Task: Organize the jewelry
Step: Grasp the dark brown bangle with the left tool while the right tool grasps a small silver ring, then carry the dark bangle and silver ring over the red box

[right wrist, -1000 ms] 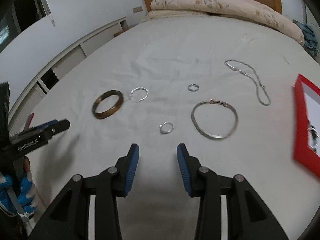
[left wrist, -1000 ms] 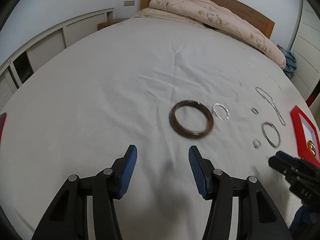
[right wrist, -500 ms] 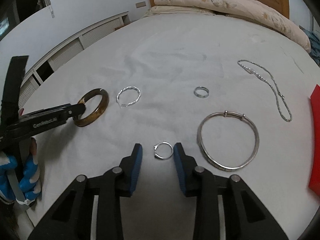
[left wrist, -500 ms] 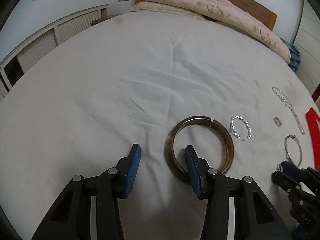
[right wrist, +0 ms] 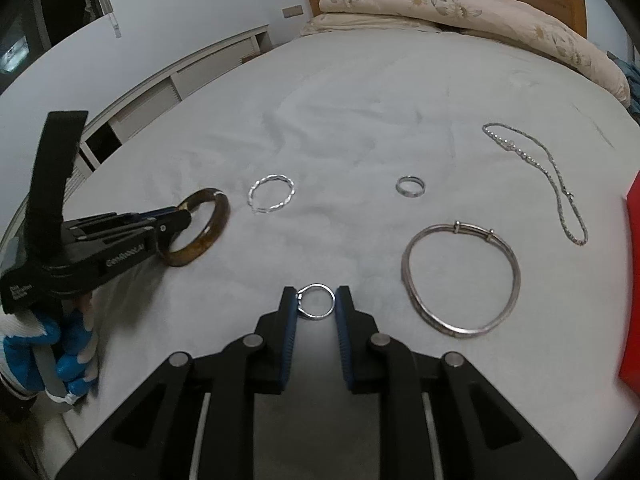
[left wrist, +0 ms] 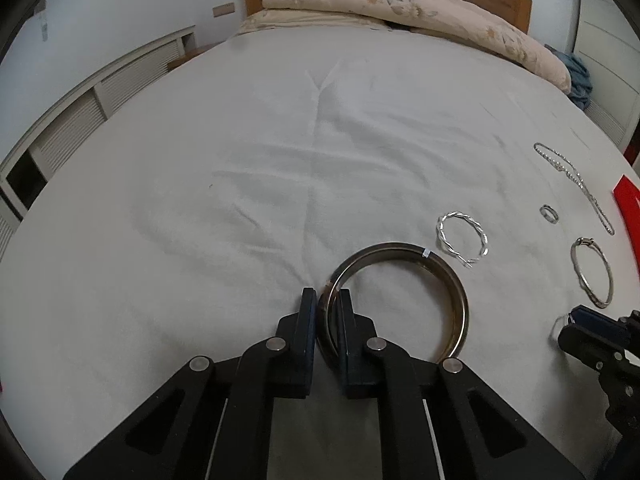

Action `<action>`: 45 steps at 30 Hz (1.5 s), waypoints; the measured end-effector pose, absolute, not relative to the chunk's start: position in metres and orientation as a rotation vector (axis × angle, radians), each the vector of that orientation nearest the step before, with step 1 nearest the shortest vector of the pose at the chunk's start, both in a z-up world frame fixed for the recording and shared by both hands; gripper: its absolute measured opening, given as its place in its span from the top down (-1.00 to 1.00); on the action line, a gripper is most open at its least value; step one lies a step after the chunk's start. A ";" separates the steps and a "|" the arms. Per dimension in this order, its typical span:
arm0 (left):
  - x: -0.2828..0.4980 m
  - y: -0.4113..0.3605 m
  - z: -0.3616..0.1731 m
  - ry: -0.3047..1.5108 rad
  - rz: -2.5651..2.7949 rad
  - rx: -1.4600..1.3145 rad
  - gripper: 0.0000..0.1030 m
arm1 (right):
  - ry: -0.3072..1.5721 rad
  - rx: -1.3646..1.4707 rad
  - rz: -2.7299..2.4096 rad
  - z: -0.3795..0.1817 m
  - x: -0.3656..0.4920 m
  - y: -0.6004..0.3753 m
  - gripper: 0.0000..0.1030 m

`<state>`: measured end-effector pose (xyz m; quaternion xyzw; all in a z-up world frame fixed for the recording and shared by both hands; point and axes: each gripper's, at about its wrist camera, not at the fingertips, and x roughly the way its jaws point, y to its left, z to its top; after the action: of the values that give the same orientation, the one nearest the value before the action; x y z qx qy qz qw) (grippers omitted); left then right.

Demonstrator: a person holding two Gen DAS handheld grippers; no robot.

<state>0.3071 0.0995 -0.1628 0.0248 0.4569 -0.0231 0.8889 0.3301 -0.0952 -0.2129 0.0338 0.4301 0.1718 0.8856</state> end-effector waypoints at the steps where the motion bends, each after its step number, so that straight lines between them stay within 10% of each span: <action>1: 0.305 0.099 -0.161 0.950 -0.046 0.045 0.83 | 0.892 0.073 0.361 -0.212 0.328 -0.095 0.65; 17: 0.252 0.059 -0.102 0.913 -0.128 0.051 0.83 | 0.788 0.128 0.314 -0.133 0.254 -0.145 0.65; 45: 0.291 -0.263 -0.100 0.901 -0.506 0.218 0.83 | 0.809 0.162 -0.006 -0.127 0.254 -0.436 0.65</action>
<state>0.2910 -0.2632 -0.1003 0.1041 0.4297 -0.2414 0.8638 0.2545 -0.4365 -0.1266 0.0788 0.3933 -0.0031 0.9160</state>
